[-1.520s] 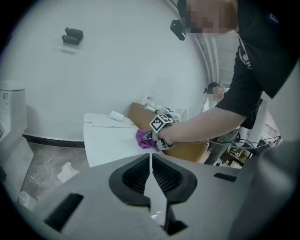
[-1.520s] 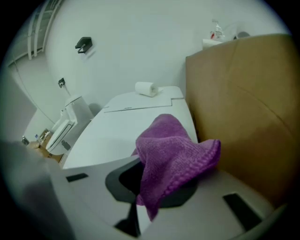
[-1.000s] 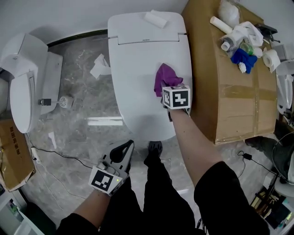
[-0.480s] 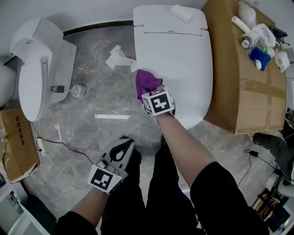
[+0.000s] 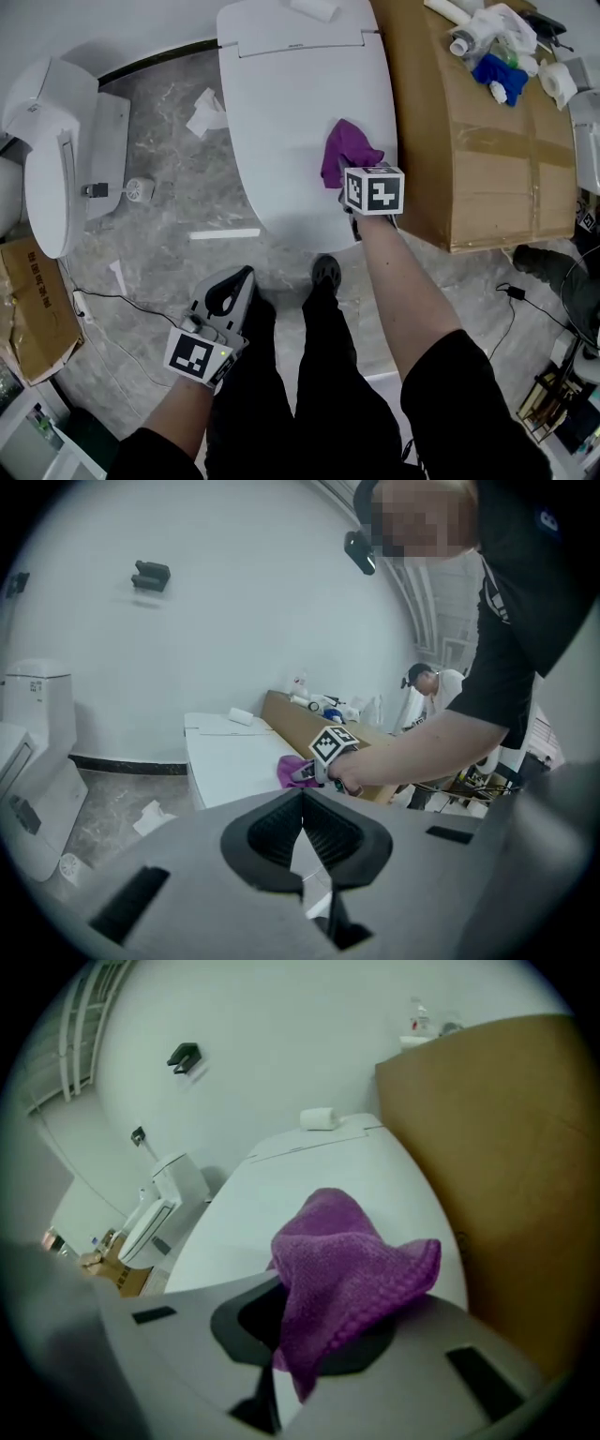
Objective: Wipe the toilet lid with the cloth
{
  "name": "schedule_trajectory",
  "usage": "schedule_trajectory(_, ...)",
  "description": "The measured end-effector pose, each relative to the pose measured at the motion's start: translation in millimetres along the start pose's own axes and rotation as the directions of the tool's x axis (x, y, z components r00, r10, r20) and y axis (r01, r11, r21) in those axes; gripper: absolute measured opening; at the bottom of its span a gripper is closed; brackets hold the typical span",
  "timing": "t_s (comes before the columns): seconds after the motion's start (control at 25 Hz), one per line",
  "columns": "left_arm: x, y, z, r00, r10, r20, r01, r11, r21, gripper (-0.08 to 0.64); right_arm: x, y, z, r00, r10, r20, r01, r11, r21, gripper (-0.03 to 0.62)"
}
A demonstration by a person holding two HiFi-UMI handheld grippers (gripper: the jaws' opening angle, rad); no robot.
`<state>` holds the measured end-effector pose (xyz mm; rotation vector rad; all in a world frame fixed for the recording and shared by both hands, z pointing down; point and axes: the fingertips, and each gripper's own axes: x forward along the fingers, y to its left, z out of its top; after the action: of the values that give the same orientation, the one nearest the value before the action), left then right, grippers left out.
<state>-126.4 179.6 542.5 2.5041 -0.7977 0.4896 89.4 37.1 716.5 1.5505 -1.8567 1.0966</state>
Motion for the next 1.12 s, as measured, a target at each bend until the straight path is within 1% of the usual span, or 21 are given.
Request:
schedule_trajectory(0.08,9.9,-7.5,2.1,1.000,0.005,0.005,-0.005,1.000,-0.006,0.015,-13.4,-28.9,-4.2,0.999,-0.035,0.008,0.035,0.999,0.021,0.055)
schedule_trajectory(0.16,19.0,-15.6,5.1,1.000,0.005,0.016,-0.005,1.000,0.014,0.015,-24.2,-52.2,-10.1,0.998,-0.069,0.008,0.069,0.997,0.045,0.055)
schedule_trajectory(0.24,26.6,-23.1,13.1,0.998,-0.005,0.061,0.003,0.999,0.033,0.015,-33.6,-69.0,-14.9,0.995,-0.100,0.011,0.099,0.992,0.081,0.055)
schedule_trajectory(0.28,28.4,-27.0,13.8,0.998,-0.013,0.064,0.011,1.000,0.028,0.015,-37.2,-74.3,-17.6,0.994,-0.111,0.013,0.109,0.989,0.103,0.055)
schedule_trajectory(0.36,29.1,-33.2,6.4,0.999,-0.027,0.024,0.027,1.000,0.005,0.015,-42.6,-80.3,-24.2,0.991,-0.133,0.013,0.130,0.981,0.143,0.055)
schedule_trajectory(0.44,28.7,-37.5,2.0,0.999,-0.048,0.010,0.048,0.999,0.008,0.015,-44.4,-76.3,-28.6,0.991,-0.135,0.020,0.131,0.980,0.147,0.054)
schedule_trajectory(0.56,19.6,-43.8,-1.8,0.996,-0.087,0.024,0.087,0.996,0.024,0.015,-41.2,-44.6,-36.8,0.995,-0.094,0.030,0.090,0.990,0.107,0.054)
schedule_trajectory(0.68,-5.8,-46.5,-6.6,0.990,-0.132,0.045,0.130,0.991,0.038,0.015,-30.6,14.6,-55.8,0.999,-0.035,-0.001,0.035,0.998,0.050,0.055)
schedule_trajectory(0.72,-16.0,-44.7,-9.5,0.990,-0.137,0.038,0.135,0.990,0.037,0.015,-26.2,38.8,-62.4,1.000,-0.012,-0.014,0.012,1.000,0.026,0.054)
schedule_trajectory(0.8,-35.7,-37.0,-16.8,0.992,-0.123,0.010,0.123,0.992,0.020,0.015,-18.7,84.7,-76.9,0.999,0.027,-0.037,-0.027,0.999,-0.020,0.054)
schedule_trajectory(0.88,-53.2,-31.6,-18.2,0.994,-0.112,0.012,0.112,0.994,0.016,0.015,-14.9,120.0,-90.9,0.997,0.054,-0.048,-0.056,0.997,-0.048,0.054)
schedule_trajectory(0.96,-67.0,-30.1,-17.2,0.994,-0.112,0.017,0.112,0.993,0.032,0.015,-13.9,141.9,-102.1,0.996,0.075,-0.052,-0.078,0.996,-0.049,0.054)
schedule_trajectory(1.12,-81.3,-32.4,-19.6,0.995,-0.100,0.021,0.098,0.993,0.059,0.015,-16.9,165.6,-117.5,0.990,0.122,-0.067,-0.127,0.989,-0.081,0.054)
